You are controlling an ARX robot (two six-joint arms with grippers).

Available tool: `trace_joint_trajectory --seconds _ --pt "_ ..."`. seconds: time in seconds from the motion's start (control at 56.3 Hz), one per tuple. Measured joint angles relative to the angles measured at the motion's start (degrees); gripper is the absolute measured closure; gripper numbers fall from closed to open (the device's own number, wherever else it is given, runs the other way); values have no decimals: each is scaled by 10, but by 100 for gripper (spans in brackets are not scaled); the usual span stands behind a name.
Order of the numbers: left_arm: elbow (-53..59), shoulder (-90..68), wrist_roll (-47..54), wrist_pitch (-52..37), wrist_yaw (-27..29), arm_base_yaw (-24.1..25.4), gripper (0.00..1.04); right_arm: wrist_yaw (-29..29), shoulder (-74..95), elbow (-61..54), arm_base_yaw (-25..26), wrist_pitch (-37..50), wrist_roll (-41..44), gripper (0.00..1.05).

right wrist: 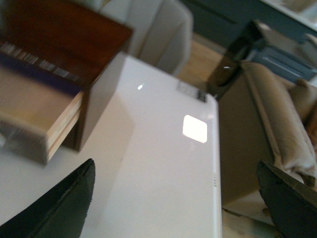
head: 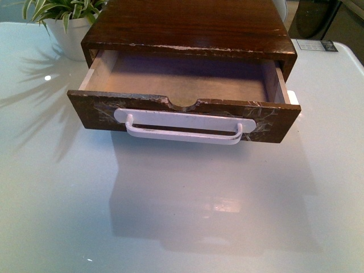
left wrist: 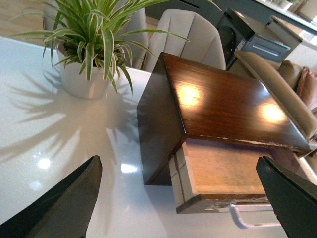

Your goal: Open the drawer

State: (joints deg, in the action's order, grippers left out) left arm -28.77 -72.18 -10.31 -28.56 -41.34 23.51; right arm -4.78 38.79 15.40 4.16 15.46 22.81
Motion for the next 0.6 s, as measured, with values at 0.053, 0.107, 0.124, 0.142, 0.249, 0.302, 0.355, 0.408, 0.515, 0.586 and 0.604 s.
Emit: trace_joint_trajectory --seconds 0.053,0.107,0.124,0.142,0.249,0.302,0.355,0.408,0.515,0.586,0.604 --pt "36 6 17 -91 89 -16 19 39 -19 -29 -15 61 -66 24" --pt "74 17 45 -163 174 -33 28 44 -35 -47 -29 85 -130 33" --pt "83 24 55 -178 191 -40 31 43 -40 -50 -33 87 -142 37" --pt "92 28 59 -189 205 -43 33 42 -43 -54 -35 88 -149 38" --pt "137 80 83 -203 258 -76 52 47 -66 -78 -38 85 -196 58" --pt "160 107 90 -199 278 -92 65 48 -84 -90 -38 79 -209 71" --pt "182 137 93 -188 293 -111 79 48 -101 -99 -39 72 -216 84" --pt "194 157 95 -179 302 -122 88 48 -113 -105 -39 66 -218 93" --pt "215 198 96 -160 323 -139 103 48 -137 -114 -39 53 -221 103" --pt "225 224 97 -144 332 -150 103 48 -153 -118 -39 43 -221 103" --pt "228 231 97 -140 335 -153 103 48 -154 -119 -39 42 -221 103"
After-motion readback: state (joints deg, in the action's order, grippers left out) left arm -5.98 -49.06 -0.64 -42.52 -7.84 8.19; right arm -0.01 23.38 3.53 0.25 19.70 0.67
